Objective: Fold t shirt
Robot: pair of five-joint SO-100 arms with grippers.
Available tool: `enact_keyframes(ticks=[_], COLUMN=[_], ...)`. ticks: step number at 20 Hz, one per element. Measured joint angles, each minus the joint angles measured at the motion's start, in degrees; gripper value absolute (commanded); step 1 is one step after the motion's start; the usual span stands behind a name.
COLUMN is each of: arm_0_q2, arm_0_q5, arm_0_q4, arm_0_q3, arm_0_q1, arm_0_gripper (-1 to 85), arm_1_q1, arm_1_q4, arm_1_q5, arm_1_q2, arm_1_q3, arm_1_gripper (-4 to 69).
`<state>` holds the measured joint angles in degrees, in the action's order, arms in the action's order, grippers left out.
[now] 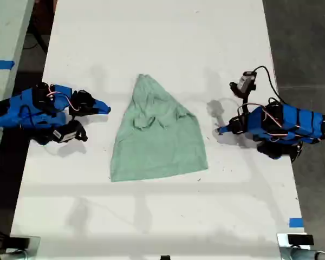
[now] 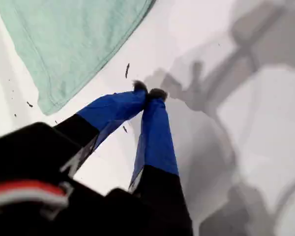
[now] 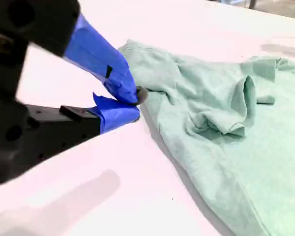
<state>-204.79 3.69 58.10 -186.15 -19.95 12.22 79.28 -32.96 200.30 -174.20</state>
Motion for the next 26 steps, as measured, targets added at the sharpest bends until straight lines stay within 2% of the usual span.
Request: enact_keyframes(ticks=[1, 3, 4, 7, 9, 11, 13, 15, 17, 18, 19, 20, 21, 26], arm_0_q2=[0.0, 0.0, 0.0, 0.0, 0.0, 0.0, 0.0, 0.0, 0.0, 0.0, 0.0, 0.0, 0.0, 0.0], arm_0_q5=[0.0, 0.0, 0.0, 0.0, 0.0, 0.0, 0.0, 0.0, 0.0, 0.0, 0.0, 0.0, 0.0, 0.0], arm_0_q4=[0.0, 0.0, 0.0, 0.0, 0.0, 0.0, 0.0, 0.0, 0.0, 0.0, 0.0, 0.0, 0.0, 0.0], arm_0_q3=[0.0, 0.0, 0.0, 0.0, 0.0, 0.0, 0.0, 0.0, 0.0, 0.0, 0.0, 0.0, 0.0, 0.0], arm_0_q1=[0.0, 0.0, 0.0, 0.0, 0.0, 0.0, -0.09, -0.18, -0.18, -0.18, -0.18, -0.18, -0.18, -0.18], arm_0_gripper=[-0.2, -0.2, -0.2, -0.2, -0.2, -0.2, -0.2, -0.2, -0.2, -0.2, -0.2, -0.2, -0.2, -0.2], arm_1_q1=[0.0, -5.01, -4.75, -5.89, -5.71, -7.03, -7.56, -9.32, -11.87, -13.01, -13.97, -14.68, -14.85, -14.94], arm_1_q4=[0.0, 0.0, 0.0, 0.0, -0.09, -1.23, -2.64, -3.34, -3.34, -3.34, -4.04, -4.22, -3.6, -12.39], arm_1_q5=[0.09, 5.98, 8.0, 8.53, 8.35, 8.17, 8.17, 8.96, 11.69, 13.45, 15.03, 16.7, 18.54, 21.71], arm_1_q2=[-0.09, -0.09, -0.09, -0.09, -0.09, -2.46, -14.59, -38.23, -64.25, -75.23, -83.41, -88.51, -90.26, -91.14], arm_1_q3=[0.0, 0.0, 0.0, 0.0, 0.0, 2.99, 14.24, 31.03, 48.87, 55.37, 59.24, 60.47, 60.38, 51.15], arm_1_gripper=[1.7, 1.7, 1.7, 1.5, 4.6, 11.2, 19.3, 23.1, 34.3, 33.3, 27.6, 25.7, 25.7, 24.5])
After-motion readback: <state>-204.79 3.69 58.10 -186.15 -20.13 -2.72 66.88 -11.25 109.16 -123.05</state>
